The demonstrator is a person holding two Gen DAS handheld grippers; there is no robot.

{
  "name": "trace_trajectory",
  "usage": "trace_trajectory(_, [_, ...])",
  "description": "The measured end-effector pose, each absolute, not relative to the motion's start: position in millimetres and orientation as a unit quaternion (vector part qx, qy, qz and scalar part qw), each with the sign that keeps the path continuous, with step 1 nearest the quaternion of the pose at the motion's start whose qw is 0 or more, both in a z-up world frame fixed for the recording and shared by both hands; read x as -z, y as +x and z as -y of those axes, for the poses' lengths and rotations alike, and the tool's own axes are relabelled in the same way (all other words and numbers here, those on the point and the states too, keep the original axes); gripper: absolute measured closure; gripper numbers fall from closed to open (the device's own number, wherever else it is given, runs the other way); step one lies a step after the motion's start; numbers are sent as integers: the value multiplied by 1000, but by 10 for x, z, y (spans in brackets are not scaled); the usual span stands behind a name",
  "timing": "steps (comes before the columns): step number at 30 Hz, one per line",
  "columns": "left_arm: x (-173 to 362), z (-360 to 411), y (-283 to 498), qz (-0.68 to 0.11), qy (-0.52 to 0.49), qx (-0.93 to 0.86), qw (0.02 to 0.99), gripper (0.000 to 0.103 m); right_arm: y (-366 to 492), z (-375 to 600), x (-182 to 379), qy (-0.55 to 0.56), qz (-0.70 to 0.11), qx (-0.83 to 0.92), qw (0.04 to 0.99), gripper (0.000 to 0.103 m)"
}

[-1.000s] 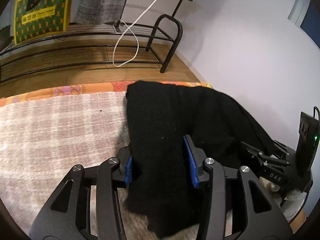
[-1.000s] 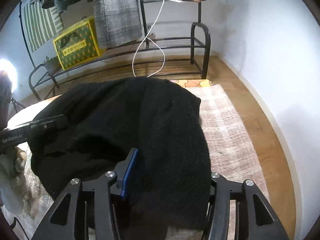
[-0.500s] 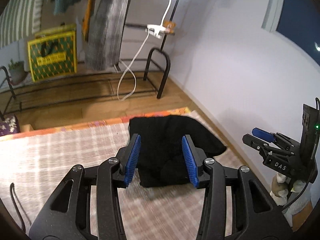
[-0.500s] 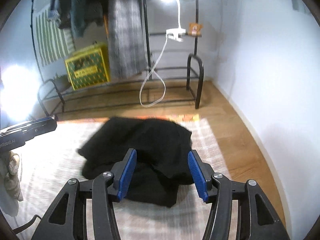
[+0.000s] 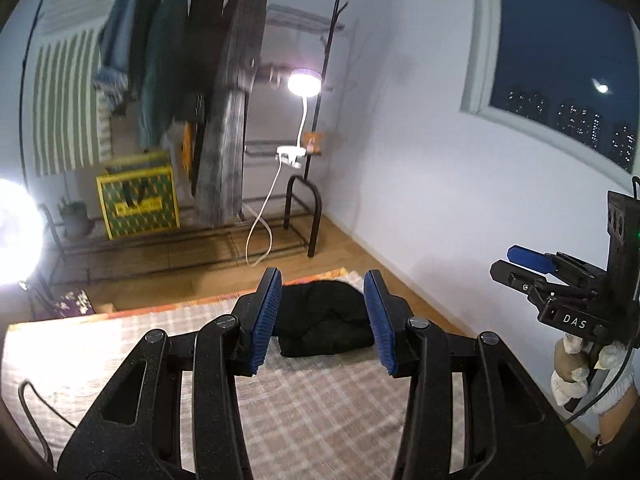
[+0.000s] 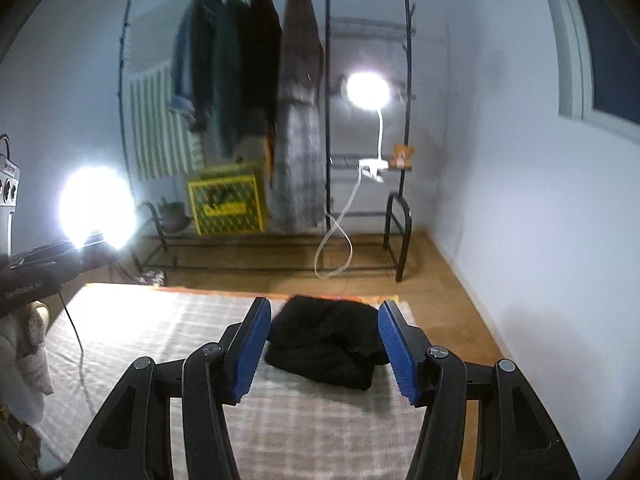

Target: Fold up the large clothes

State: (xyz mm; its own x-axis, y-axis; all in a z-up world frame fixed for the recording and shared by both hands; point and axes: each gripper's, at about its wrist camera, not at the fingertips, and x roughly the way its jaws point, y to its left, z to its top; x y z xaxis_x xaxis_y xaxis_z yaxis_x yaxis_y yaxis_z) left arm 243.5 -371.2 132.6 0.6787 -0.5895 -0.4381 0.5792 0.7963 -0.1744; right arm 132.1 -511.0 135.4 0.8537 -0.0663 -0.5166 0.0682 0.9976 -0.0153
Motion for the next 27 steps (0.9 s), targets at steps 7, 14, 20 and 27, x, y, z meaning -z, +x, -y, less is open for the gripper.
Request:
trace_trajectory(7, [-2111, 3140, 1504, -182, -14, 322, 929, 59, 513, 4655, -2084, 1, -215, 24, 976, 40])
trace_trajectory(14, [-2436, 2599, 753, -159, -11, 324, 933, 47, -109, 4239, -2482, -13, -187, 13, 982, 32])
trace_trajectory(20, [-2250, 2224, 186, -158, 14, 316, 935, 27, -597, 3864, -2470, -15, -189, 12, 982, 14])
trace_trajectory(27, [-1585, 1887, -184, -186, 30, 299, 935, 19, -959, 3559, -2084, -7, -198, 9, 980, 0])
